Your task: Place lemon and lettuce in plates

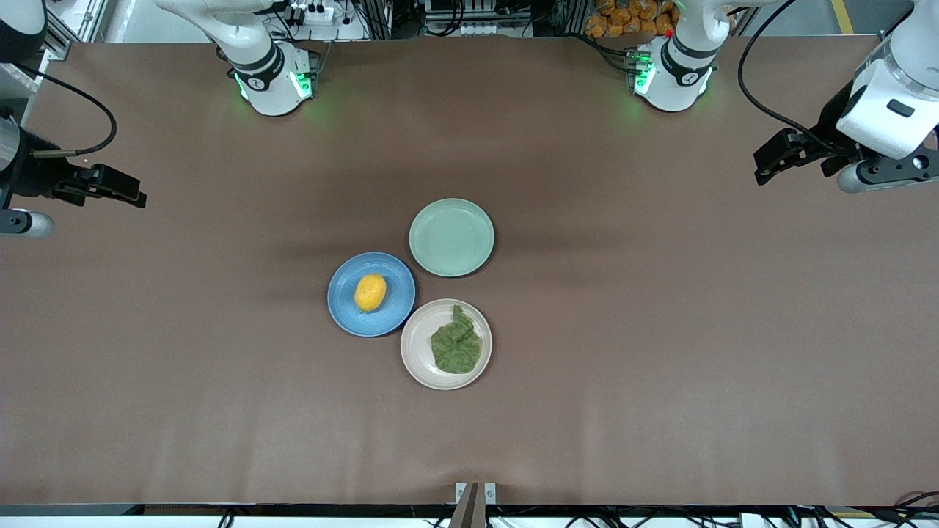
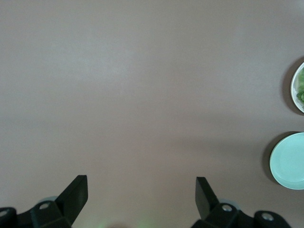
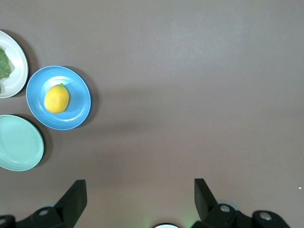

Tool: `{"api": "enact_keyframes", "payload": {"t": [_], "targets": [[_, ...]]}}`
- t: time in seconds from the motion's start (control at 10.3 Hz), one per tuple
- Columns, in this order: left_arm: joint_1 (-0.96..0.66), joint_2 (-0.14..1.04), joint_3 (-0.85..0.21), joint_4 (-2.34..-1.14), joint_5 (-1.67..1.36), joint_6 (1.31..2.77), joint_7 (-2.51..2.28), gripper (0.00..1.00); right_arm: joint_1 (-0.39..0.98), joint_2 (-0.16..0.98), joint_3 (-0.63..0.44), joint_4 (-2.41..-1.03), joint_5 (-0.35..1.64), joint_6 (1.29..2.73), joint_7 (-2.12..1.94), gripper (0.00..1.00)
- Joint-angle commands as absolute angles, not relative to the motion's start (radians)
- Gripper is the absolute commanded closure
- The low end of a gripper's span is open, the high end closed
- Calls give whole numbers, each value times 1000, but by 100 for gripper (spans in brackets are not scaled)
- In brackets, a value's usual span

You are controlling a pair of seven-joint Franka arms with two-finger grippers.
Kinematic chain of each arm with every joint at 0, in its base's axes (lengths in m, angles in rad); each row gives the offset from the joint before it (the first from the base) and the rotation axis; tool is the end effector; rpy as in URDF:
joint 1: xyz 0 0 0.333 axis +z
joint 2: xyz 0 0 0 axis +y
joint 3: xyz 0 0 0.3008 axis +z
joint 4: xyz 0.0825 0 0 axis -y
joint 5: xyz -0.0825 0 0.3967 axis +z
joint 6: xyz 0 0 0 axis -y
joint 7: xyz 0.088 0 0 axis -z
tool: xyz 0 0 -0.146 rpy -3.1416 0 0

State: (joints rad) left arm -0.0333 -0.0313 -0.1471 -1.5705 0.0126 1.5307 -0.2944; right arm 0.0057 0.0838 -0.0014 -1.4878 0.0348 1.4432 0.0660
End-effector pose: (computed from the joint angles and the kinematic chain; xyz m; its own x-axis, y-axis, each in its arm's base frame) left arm 0.5449 -0.0986 0.5843 0.9934 0.1143 -0.0035 0.1142 -0.9933 -0.0190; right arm 0.5727 0.0079 0.5520 0.9899 -0.0572 -0.1300 -0.0611 -0.9978 -0.0262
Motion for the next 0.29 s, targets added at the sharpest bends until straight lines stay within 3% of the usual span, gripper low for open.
{"api": "enact_keyframes", "payload": {"t": [0.0, 0.19], "targets": [[-25, -9, -155, -1534, 20, 1520, -267, 0, -9, 69, 9, -1502, 29, 1448, 58, 0], [-20, -9, -155, -1532, 21, 1519, -265, 0, -9, 69, 8, -1502, 29, 1448, 58, 0]]}}
